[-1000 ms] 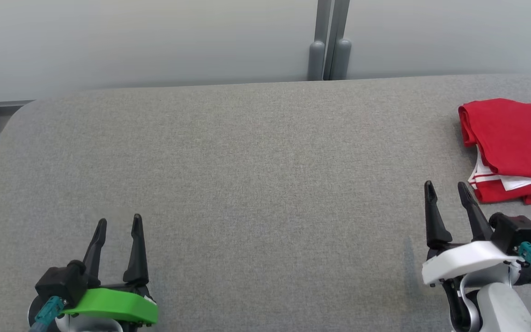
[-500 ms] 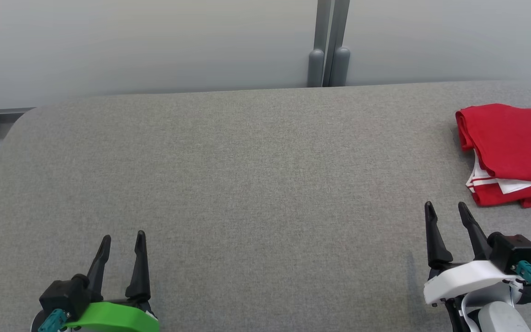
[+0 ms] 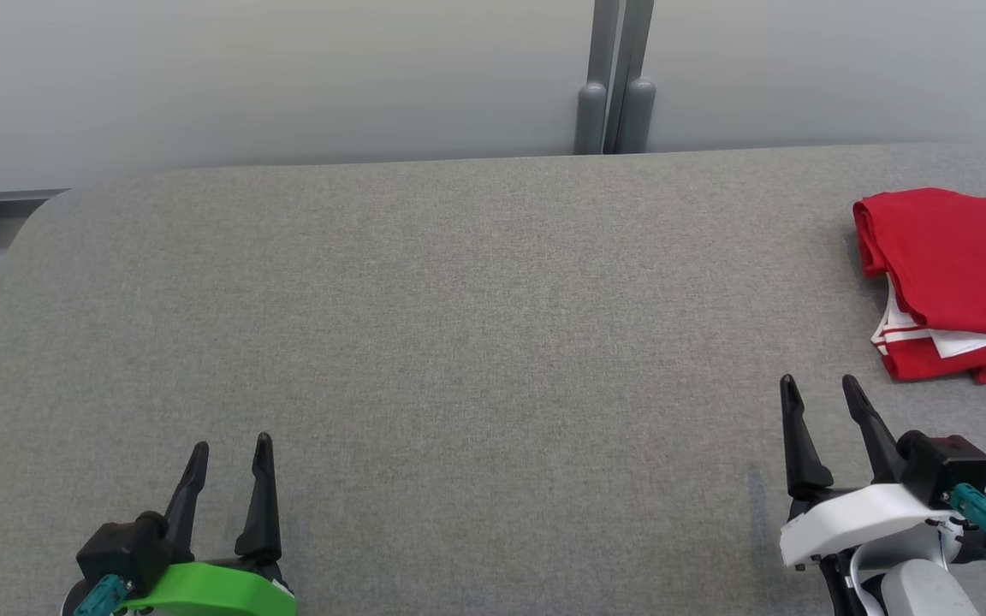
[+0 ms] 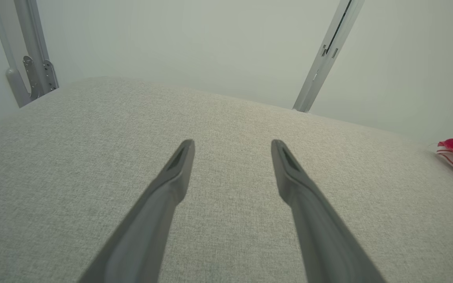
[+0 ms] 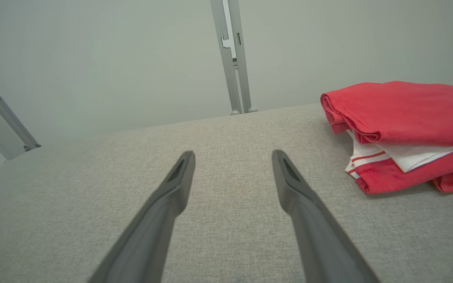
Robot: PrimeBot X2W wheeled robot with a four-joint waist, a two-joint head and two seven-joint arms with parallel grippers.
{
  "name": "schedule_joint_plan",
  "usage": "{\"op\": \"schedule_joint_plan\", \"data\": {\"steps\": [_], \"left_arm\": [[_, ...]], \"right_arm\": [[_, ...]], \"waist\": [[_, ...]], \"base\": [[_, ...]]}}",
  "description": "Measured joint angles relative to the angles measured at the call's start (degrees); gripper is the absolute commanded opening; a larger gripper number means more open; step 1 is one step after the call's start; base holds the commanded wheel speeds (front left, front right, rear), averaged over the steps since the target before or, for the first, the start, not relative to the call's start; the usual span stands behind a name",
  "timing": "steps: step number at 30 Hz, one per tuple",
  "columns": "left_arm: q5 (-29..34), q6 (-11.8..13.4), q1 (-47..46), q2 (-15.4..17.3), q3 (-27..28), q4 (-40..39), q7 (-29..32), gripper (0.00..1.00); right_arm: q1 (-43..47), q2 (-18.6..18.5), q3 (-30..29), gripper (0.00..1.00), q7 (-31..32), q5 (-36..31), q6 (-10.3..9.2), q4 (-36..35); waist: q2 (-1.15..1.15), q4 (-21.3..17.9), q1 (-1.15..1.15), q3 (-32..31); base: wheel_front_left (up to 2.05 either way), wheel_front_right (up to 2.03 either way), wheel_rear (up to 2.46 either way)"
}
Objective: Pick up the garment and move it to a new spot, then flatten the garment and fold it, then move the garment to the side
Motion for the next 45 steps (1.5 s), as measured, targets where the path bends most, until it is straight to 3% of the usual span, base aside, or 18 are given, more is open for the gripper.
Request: {"op": "schedule_joint_plan", "data": {"steps": [16,17,23,45], "left_arm": [[-0.58,0.00,-0.26,0.26,-0.62,0.96,0.00,1.00],[-0.58,0.01,-0.20,0.25,-0.67,1.29,0.01,0.00],[-1.12,0.01,0.86,-0.54,-0.91,3.81,0.70,0.00],[-20.84,0.01,-0.03,-0.75,1.05,2.80,6.93,0.00]], "right_arm": [[0.00,0.00,1.58,1.00,-0.15,0.05,0.00,0.03],[0.05,0.02,1.58,0.00,-0.14,0.07,0.00,0.23],[1.71,0.52,1.56,0.00,0.44,1.07,0.00,2.77],[3.00,0.49,-0.34,0.00,5.19,22.92,0.00,-0.62]], "waist": [[0.00,0.37,0.00,0.27],[0.00,0.37,0.00,0.27],[0.00,0.34,0.00,0.25],[0.00,-0.21,0.00,-0.12]], "base": [[0.00,0.00,0.00],[0.00,0.00,0.00],[0.00,0.00,0.00],[0.00,0.00,0.00]]}}
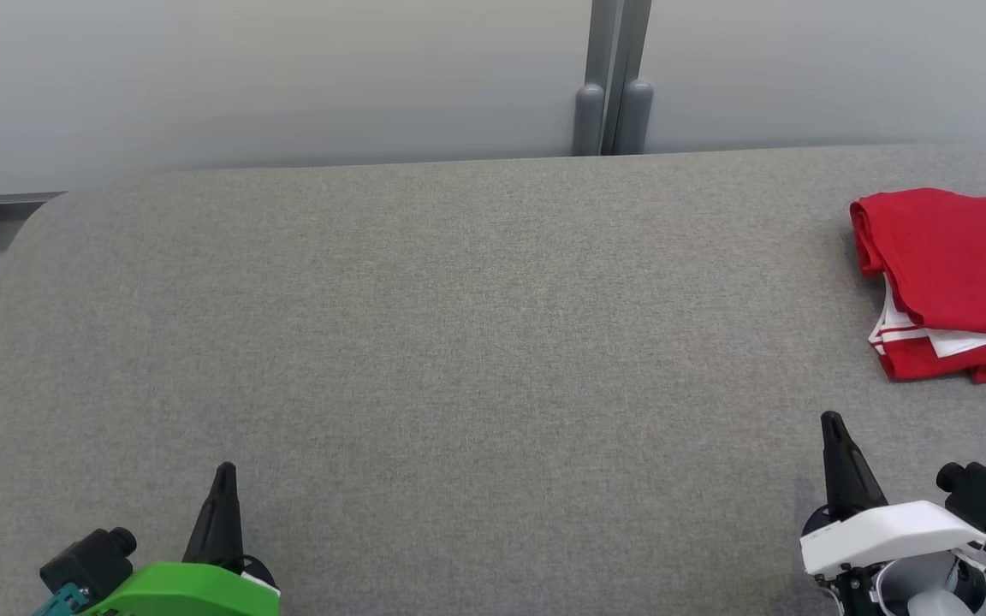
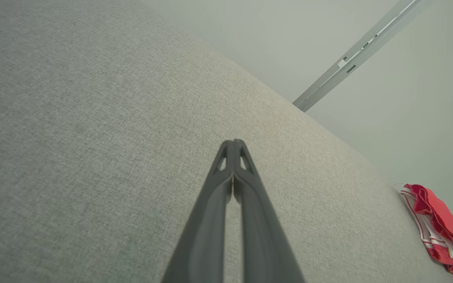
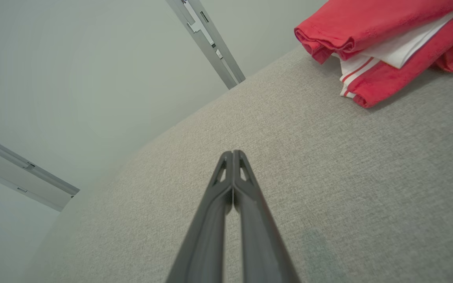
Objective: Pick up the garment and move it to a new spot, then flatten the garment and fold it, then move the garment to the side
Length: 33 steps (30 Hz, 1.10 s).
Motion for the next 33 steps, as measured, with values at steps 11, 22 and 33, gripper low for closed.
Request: {"op": "schedule_joint_plan", "data": {"steps": [11,22,33], "left_arm": [[-8.13,0.00,-0.63,-0.09,0.89,-0.78,2.58,0.00],[-14.74,0.00,-1.50,-0.21,1.75,-1.24,4.69,0.00],[-20.94,0.00,-2.16,-0.32,2.56,-1.70,7.01,0.00]], "right_arm": [[0.75,-0.03,-0.81,0.00,2.08,9.15,-0.01,-1.58],[1.16,-0.05,-1.45,0.00,3.71,16.59,-0.01,-2.83],[1.51,-0.11,-2.16,0.00,5.30,23.94,-0.01,-4.14]], "waist": [[0.00,-0.27,0.00,-0.18],[0.00,-0.52,0.00,-0.34],[0.00,-0.79,0.00,-0.52]], "base": [[0.00,0.00,0.00],[0.00,0.00,0.00],[0.00,0.00,0.00]]}}
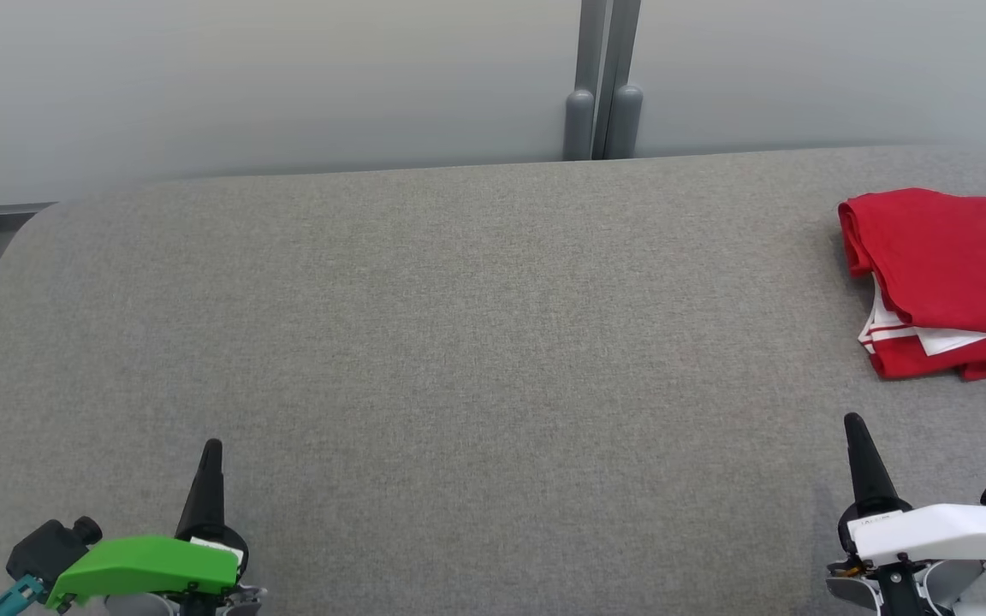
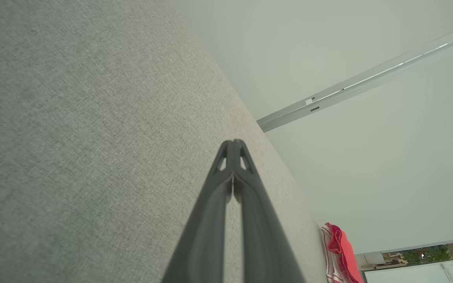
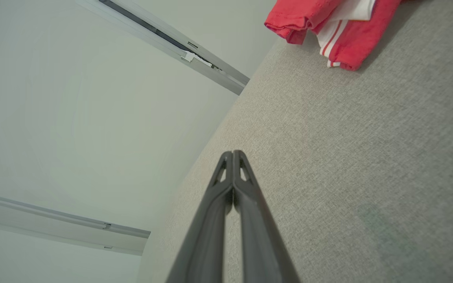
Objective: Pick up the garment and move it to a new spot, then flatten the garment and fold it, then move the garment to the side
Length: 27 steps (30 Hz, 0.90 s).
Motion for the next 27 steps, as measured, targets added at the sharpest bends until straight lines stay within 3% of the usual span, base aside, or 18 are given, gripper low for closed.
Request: {"op": "schedule_joint_plan", "data": {"steps": [27], "left_arm": [[-13.60,0.00,-1.63,-0.46,1.86,-1.23,4.58,0.00]], "right_arm": [[1.09,-0.10,-1.41,0.00,3.52,15.59,-0.01,-2.67]], "waist": [[0.00,-0.69,0.00,-0.46]], "base": [[0.00,0.00,0.00]]}}
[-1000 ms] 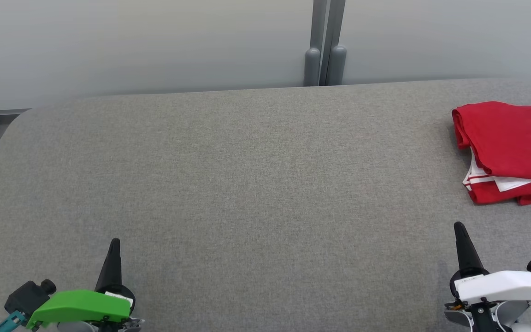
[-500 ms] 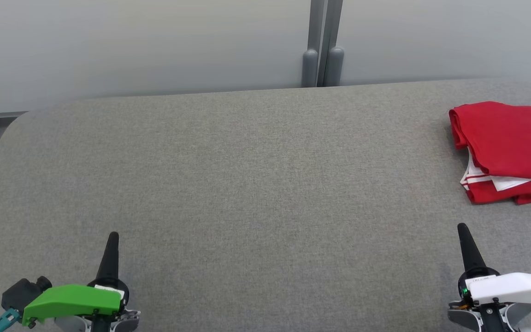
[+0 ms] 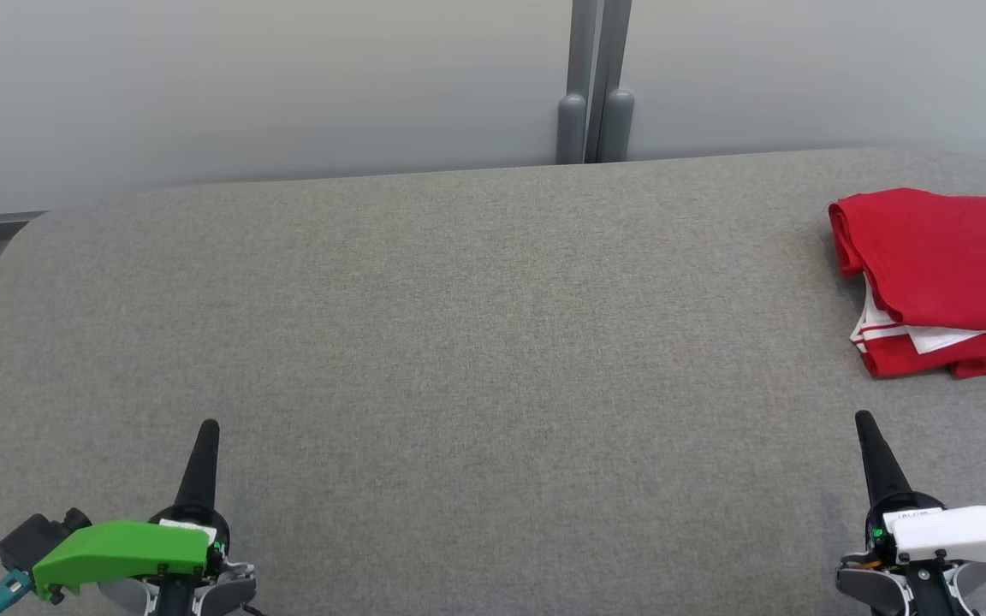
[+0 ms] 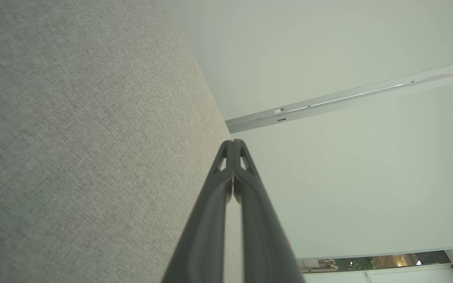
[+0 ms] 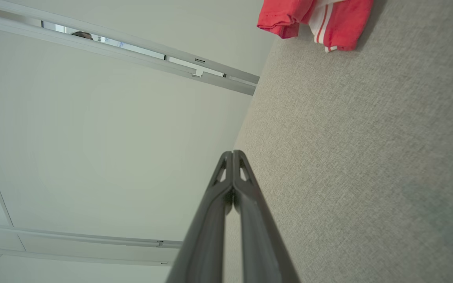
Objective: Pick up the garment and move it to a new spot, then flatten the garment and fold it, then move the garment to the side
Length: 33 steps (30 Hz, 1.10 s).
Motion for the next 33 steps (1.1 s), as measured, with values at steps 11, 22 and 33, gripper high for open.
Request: {"op": "schedule_joint_plan", "data": {"steps": [11,22,33], "left_arm": [[-4.95,0.00,-0.38,-0.18,0.62,-0.32,1.59,0.00],[-8.95,0.00,-0.91,-0.34,1.24,-0.64,3.03,0.00],[-12.69,0.00,-1.42,-0.47,1.77,-0.99,4.39,0.00]], "right_arm": [[0.59,-0.03,-0.48,0.00,1.22,5.28,0.00,-0.91],[0.85,-0.08,-0.91,0.00,2.26,9.96,0.00,-1.74],[1.07,-0.13,-1.29,0.00,3.28,14.38,0.00,-2.47]], "waist": [[0.00,-0.27,0.00,-0.18],[0.00,-0.54,0.00,-0.36],[0.00,-0.81,0.00,-0.54]], "base": [[0.00,0.00,0.00],[0.00,0.00,0.00],[0.00,0.00,0.00]]}}
